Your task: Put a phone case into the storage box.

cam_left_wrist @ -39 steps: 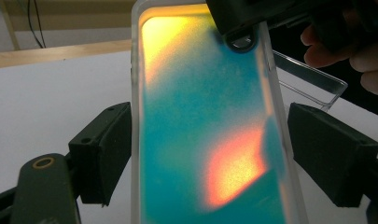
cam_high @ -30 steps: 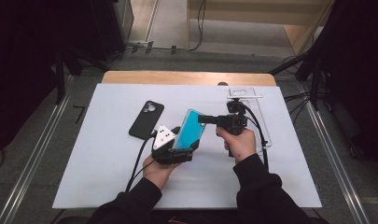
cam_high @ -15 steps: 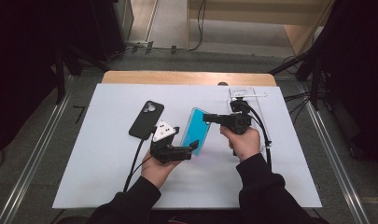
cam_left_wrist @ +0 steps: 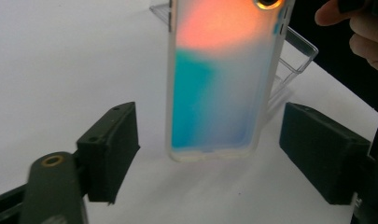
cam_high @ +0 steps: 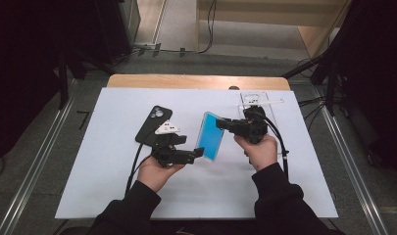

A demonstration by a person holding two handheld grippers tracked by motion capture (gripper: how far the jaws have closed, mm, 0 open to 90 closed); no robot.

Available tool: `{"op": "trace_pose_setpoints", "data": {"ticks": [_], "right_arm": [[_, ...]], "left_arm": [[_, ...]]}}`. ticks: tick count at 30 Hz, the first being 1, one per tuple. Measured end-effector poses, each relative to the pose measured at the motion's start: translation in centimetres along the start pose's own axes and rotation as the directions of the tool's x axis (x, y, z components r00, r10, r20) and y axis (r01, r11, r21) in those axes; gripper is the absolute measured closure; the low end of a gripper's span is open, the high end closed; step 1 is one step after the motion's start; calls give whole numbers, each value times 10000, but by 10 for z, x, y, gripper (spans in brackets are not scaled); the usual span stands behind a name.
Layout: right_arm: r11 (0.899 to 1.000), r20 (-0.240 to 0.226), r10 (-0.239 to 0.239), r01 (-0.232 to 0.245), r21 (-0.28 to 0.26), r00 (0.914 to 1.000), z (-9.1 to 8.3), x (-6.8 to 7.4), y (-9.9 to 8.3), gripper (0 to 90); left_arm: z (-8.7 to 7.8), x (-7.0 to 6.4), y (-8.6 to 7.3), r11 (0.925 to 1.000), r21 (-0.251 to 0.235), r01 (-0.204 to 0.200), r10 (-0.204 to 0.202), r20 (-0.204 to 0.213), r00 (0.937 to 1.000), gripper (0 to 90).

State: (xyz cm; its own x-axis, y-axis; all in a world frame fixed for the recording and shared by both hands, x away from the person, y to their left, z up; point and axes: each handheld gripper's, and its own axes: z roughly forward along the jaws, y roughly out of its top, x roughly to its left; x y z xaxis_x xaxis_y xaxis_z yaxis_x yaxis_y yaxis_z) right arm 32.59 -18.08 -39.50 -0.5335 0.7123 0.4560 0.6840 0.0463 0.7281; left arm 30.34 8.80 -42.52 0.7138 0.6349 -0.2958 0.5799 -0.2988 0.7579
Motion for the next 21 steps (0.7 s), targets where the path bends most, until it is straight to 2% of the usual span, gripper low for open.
{"op": "trace_pose_setpoints", "data": {"ticks": [1,5,8,9,10,11,13,17,18,19,20,21], "right_arm": [[9997,61,-234,234,6,9997,-1,1,0,772],[9987,98,-519,519,15,9986,0,2,-1,772],[9968,20,-797,797,116,9968,0,3,-3,772],[9959,-195,-876,880,208,9960,-1,2,-3,772],[9951,-337,-940,949,274,9950,-1,2,-4,772],[9938,-522,-1050,1067,299,9931,-2,2,-5,773],[9913,-691,-1245,1272,352,9898,-3,2,-8,773],[9839,-755,-1653,1697,556,9833,-6,3,-12,772],[9813,-946,-1764,1826,610,9798,-8,3,-13,772],[9798,-1074,-1823,1897,637,9774,-9,3,-13,772],[9798,-1074,-1823,1897,637,9774,-9,3,-13,772],[9734,-1431,-2098,2205,631,9672,-11,2,-14,773]], "left_arm": [[-1,1,1,10000,97,5,-5,31,10000,221],[-4,5,5,9990,434,57,-66,198,9998,249],[-4,6,6,9979,649,-55,29,391,9992,264],[-4,6,7,9973,725,-151,117,467,9988,272],[-5,5,6,9969,583,-520,501,342,9982,272],[-6,5,6,9960,563,-694,681,240,9974,275],[-7,4,6,9957,531,-761,749,245,9969,300],[-7,5,8,9932,797,-852,808,571,9951,299],[-8,8,10,9922,1038,-695,596,957,9936,303],[-8,8,10,9922,1038,-695,596,957,9936,341],[-8,10,11,9919,1125,-589,453,1198,9918,341],[-10,11,13,9931,1050,-520,365,1445,9888,351]]}}
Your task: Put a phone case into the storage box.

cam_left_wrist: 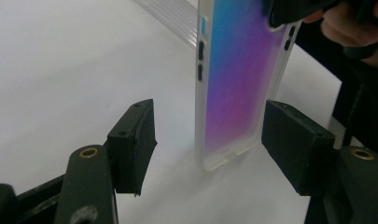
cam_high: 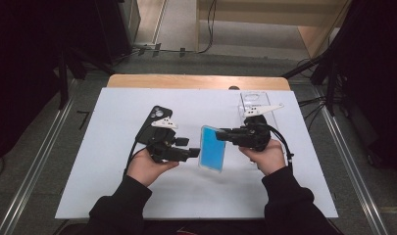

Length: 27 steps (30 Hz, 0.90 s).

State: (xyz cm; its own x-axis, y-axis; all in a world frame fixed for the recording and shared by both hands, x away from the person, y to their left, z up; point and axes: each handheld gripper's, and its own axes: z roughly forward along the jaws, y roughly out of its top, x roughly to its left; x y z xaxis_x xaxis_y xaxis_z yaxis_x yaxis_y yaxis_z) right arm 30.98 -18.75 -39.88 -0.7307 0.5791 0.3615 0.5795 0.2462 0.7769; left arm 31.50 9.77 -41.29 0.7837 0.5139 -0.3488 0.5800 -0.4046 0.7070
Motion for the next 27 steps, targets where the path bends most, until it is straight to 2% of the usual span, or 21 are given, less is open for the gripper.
{"op": "trace_pose_setpoints", "data": {"ticks": [1,2,3,6,8,9,12,14,15,17,20,23,27], "right_arm": [[10000,0,0,0,0,10000,0,0,0,773],[9993,-211,-367,367,23,9991,-1,0,-1,773],[9986,-339,-535,536,5,9980,-2,0,-1,773],[9973,-551,-723,727,54,9959,-2,0,-2,773],[9950,-792,-985,995,77,9920,-1,2,-2,773],[9939,-933,-1073,1091,151,9898,-1,3,-3,772],[9924,-1110,-1179,1210,219,9868,0,3,-4,773],[9908,-1441,-1263,1320,307,9815,1,4,-4,772],[9908,-1441,-1263,1320,307,9815,1,4,-4,772],[9892,-1755,-1350,1429,335,9752,1,6,-4,772],[9874,-2018,-1446,1546,345,9687,3,8,-3,772],[9827,-2322,-1685,1816,364,9580,5,11,-3,772],[9763,-2598,-1978,2138,347,9452,7,13,-4,772]], "left_arm": [[0,0,0,10000,0,0,0,0,10000,351],[-1,0,1,10000,-15,-75,75,56,10000,350],[-3,0,2,9999,-45,-120,121,128,9998,351],[-6,-1,4,9994,-128,-309,314,423,9986,351],[-6,-1,6,9992,18,-400,399,431,9983,351],[-6,-2,7,9983,86,-583,578,501,9971,351],[-5,-2,8,9969,66,-785,779,626,9950,351],[-6,-3,9,9946,62,-1038,1031,702,9922,351],[-6,-3,10,9935,81,-1135,1126,724,9910,351],[-8,-4,12,9897,-4,-1433,1427,885,9858,351],[-8,-4,12,9898,35,-1421,1406,1235,9823,353],[-8,-4,11,9881,124,-1531,1496,1461,9779,372],[-8,-4,10,9852,147,-1707,1650,1860,9686,391]]}}
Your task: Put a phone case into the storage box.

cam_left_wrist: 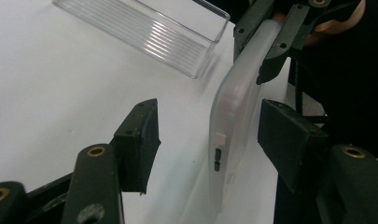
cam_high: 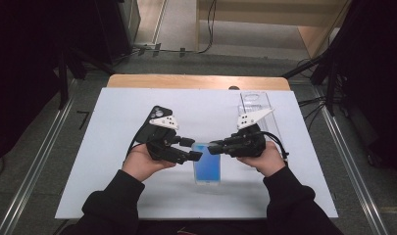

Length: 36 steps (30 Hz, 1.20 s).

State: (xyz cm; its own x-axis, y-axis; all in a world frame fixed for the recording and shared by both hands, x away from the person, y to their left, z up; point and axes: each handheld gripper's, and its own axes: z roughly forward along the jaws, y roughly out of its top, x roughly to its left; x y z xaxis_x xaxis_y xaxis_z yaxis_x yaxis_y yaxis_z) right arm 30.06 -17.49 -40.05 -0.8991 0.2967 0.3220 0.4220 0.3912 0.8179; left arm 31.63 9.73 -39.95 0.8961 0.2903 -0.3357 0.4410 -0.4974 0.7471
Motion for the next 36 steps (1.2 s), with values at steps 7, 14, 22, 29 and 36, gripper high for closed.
{"op": "trace_pose_setpoints", "data": {"ticks": [7,14,22,29,36], "right_arm": [[9992,-417,-401,403,27,9983,3,1,0,772],[9985,-696,-537,545,93,9961,6,1,0,771],[9987,-899,-441,462,203,9950,10,1,0,769],[9999,-287,-21,16,-169,9996,8,2,1,493],[9951,762,53,23,-990,9971,7,5,4,260]], "left_arm": [[2,-1,-2,9983,213,-540,532,378,9979,468],[2,-1,-4,9978,450,-485,434,1078,9932,689],[0,1,-4,9971,760,-23,-95,1544,9880,807],[-2,-1,-2,9964,847,24,-124,1170,9931,809],[-7,0,1,9955,785,531,-551,240,9982,809]]}}
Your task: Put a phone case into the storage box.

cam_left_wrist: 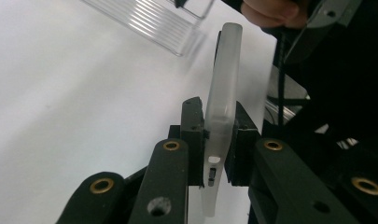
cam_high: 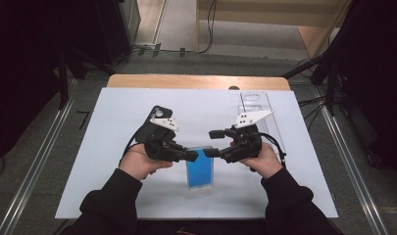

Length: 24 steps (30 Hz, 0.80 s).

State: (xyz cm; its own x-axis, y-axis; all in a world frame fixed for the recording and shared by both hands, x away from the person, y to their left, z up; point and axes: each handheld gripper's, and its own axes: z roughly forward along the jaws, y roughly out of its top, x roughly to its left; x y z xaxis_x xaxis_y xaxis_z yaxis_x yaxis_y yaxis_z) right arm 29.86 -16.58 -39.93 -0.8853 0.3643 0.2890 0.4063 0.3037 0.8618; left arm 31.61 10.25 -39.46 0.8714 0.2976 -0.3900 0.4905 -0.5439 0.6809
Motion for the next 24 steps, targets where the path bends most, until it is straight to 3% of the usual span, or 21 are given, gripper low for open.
{"op": "trace_pose_setpoints", "data": {"ticks": [4,7,10,12,18,22,24], "right_arm": [[10000,515,-9,13,-71,9987,1,2,0,153],[9999,1331,128,-116,-102,9910,2,2,0,0],[9988,1717,486,-483,-62,9839,4,1,-1,0],[9988,2050,448,-480,104,9777,6,2,-2,0],[9963,2322,627,-747,432,9706,15,9,-4,0],[9968,2694,605,-723,340,9611,24,15,-7,0],[9959,3121,758,-875,237,9470,29,17,-9,0]], "left_arm": [[-6,2,1,9992,-235,319,-331,-513,9981,808],[-8,2,2,9981,-261,553,-583,-1301,9898,807],[-12,3,3,9949,-572,831,-913,-1589,9831,807],[-15,4,4,9908,-780,1106,-1224,-1668,9784,807],[-22,4,4,9784,-1361,1558,-1849,-2369,9538,807],[-25,5,4,9700,-1540,1880,-2219,-2455,9437,807],[-26,4,5,9650,-1614,2066,-2421,-2465,9384,807]]}}
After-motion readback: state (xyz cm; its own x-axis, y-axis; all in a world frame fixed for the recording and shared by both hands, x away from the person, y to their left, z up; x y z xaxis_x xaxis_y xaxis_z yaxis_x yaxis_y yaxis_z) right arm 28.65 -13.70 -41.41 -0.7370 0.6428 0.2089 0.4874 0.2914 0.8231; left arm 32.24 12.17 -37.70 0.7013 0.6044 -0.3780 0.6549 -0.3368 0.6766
